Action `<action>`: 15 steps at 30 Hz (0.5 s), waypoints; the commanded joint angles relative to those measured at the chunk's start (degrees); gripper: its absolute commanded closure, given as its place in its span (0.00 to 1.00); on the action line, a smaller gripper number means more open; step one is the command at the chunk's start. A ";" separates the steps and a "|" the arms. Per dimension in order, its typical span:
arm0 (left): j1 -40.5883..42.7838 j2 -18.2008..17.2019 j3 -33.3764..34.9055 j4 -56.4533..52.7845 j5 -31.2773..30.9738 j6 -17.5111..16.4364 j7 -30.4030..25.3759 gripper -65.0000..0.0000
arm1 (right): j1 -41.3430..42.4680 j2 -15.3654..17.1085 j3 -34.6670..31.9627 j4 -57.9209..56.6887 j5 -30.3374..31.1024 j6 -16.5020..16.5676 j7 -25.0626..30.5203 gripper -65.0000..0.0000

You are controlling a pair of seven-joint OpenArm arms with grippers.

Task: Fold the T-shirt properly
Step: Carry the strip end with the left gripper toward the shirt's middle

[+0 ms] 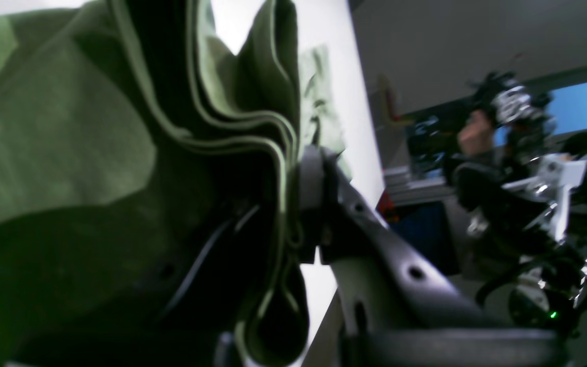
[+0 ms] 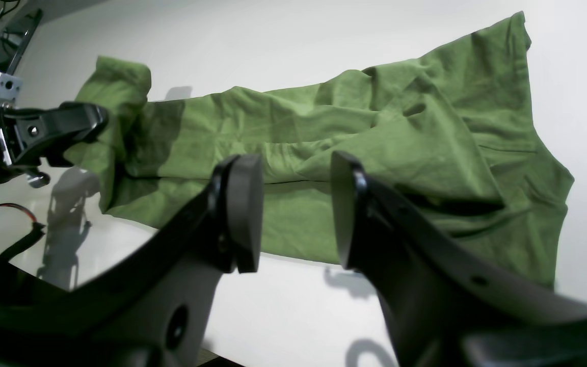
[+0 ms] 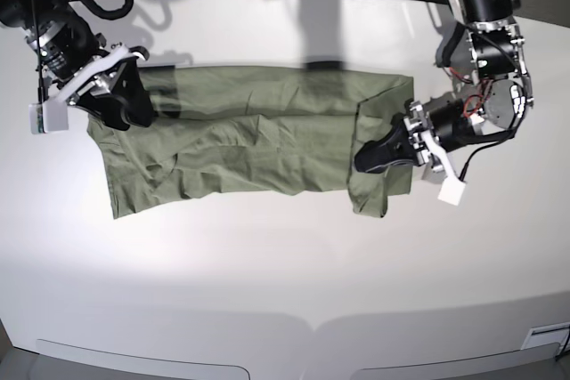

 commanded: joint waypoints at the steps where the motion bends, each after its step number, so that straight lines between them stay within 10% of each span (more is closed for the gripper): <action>1: -0.74 0.55 -0.07 1.03 -0.72 -0.38 -1.38 1.00 | 0.15 0.31 0.13 1.07 1.53 0.25 1.18 0.65; 15: 2.51 3.37 -0.02 1.01 4.48 -0.38 -7.41 1.00 | 0.15 0.31 0.13 1.07 1.55 0.25 1.51 0.65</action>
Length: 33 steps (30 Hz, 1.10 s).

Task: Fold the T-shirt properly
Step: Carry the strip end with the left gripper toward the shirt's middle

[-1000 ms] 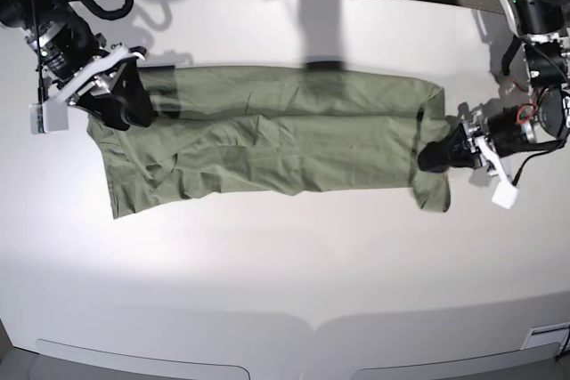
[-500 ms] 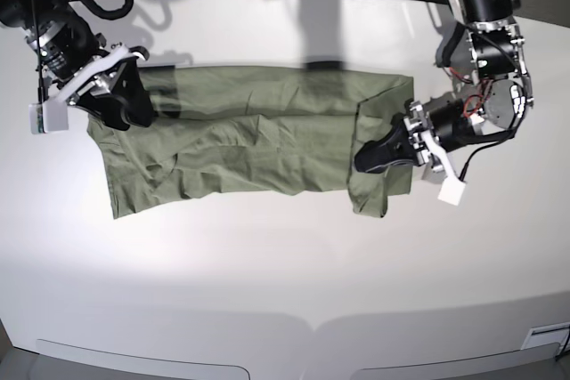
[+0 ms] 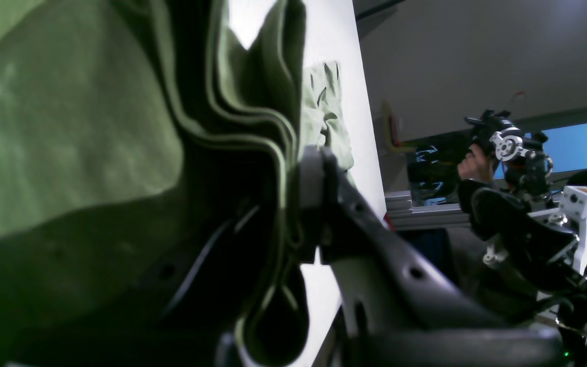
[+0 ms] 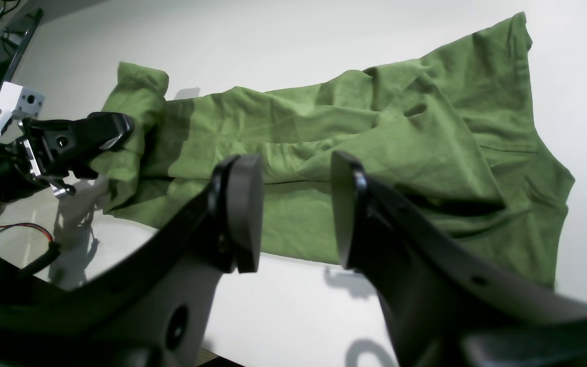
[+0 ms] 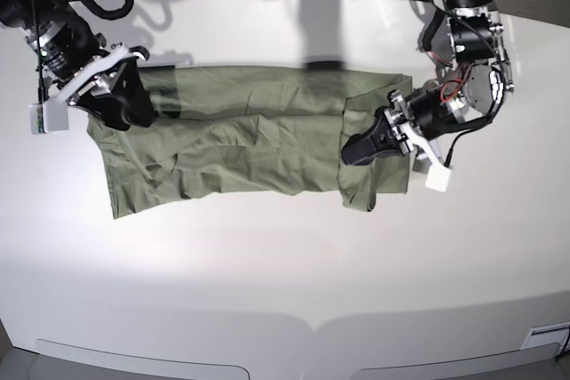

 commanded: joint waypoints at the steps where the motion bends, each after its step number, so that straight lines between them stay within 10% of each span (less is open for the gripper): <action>1: -0.59 0.17 0.02 1.01 -1.64 -0.41 -0.46 1.00 | 0.20 0.33 0.13 1.07 1.55 0.25 1.51 0.65; 20: -0.26 5.35 0.04 1.01 3.48 -0.41 -2.16 1.00 | 0.33 0.31 0.13 1.07 1.55 0.25 1.55 0.65; 26: -0.24 5.35 0.04 1.01 -3.72 -0.41 -1.20 0.67 | 0.33 0.31 0.13 1.07 1.55 0.25 1.55 0.65; 33: -0.28 5.33 0.04 1.01 -11.23 -0.41 5.97 0.64 | 0.35 0.31 0.13 1.07 1.55 0.25 1.79 0.65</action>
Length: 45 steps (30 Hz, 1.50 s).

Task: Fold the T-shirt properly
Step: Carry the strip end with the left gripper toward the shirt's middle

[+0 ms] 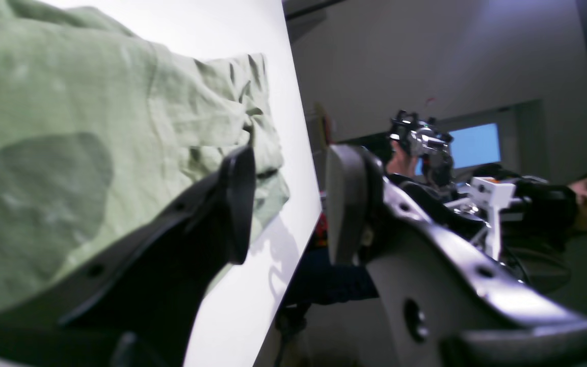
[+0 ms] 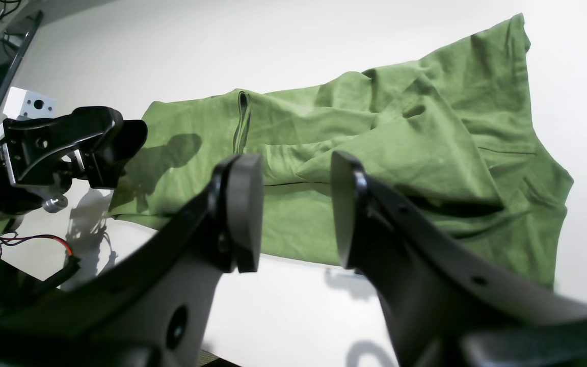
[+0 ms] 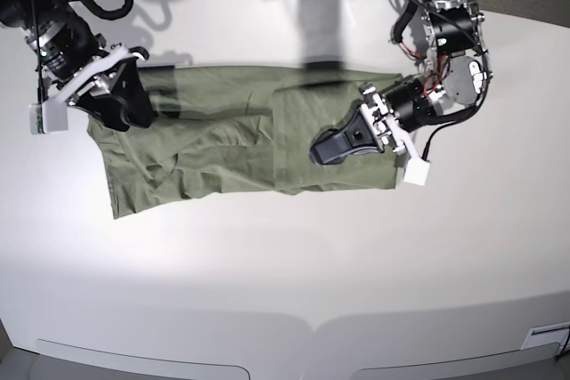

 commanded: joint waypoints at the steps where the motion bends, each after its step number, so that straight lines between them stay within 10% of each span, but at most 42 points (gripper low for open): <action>1: -0.96 0.24 0.11 1.01 -1.95 -0.41 -0.04 0.64 | 0.31 0.31 0.13 1.07 1.55 0.25 1.57 0.65; 17: -9.09 0.20 6.62 1.01 15.69 -0.41 -0.85 0.64 | 4.28 0.33 0.13 1.05 -5.97 0.25 2.97 0.65; 30: -6.91 -9.55 20.90 0.81 45.33 -0.41 -22.77 0.64 | 8.24 0.33 0.17 1.01 -6.29 0.25 1.11 0.65; 45: 0.83 -17.18 20.63 0.79 50.71 5.16 -30.62 0.64 | 8.24 0.33 0.17 1.01 -7.32 0.25 1.18 0.65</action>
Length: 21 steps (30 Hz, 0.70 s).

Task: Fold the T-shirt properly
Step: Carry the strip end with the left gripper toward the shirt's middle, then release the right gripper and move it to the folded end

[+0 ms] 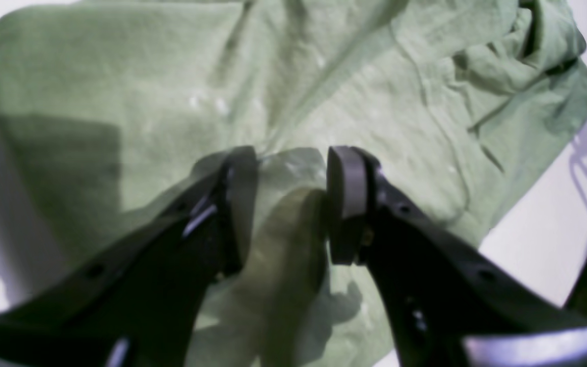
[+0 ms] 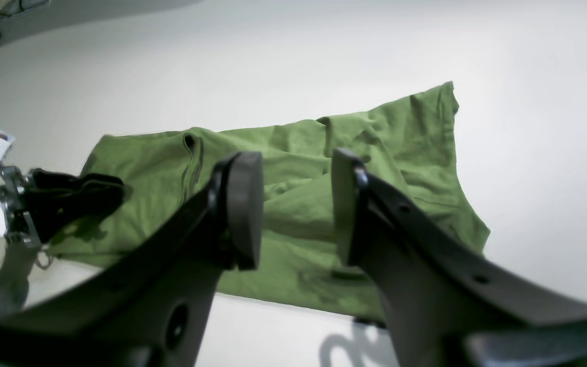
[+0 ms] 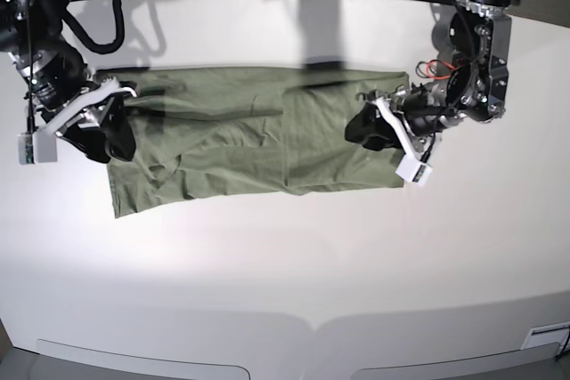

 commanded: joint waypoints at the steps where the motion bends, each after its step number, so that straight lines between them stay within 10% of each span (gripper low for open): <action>1: 0.17 -1.40 -0.26 0.00 4.33 2.93 3.41 0.64 | 0.35 0.46 0.11 1.01 -0.22 0.25 1.53 0.65; 16: 0.94 -7.67 -0.28 0.00 8.66 9.01 1.31 0.64 | 0.35 8.68 0.48 0.37 -10.95 -1.25 1.97 0.65; 21: 1.22 -8.61 -0.28 0.02 8.15 9.55 1.31 0.64 | 1.22 9.01 0.42 -4.09 -11.23 -1.29 3.98 0.43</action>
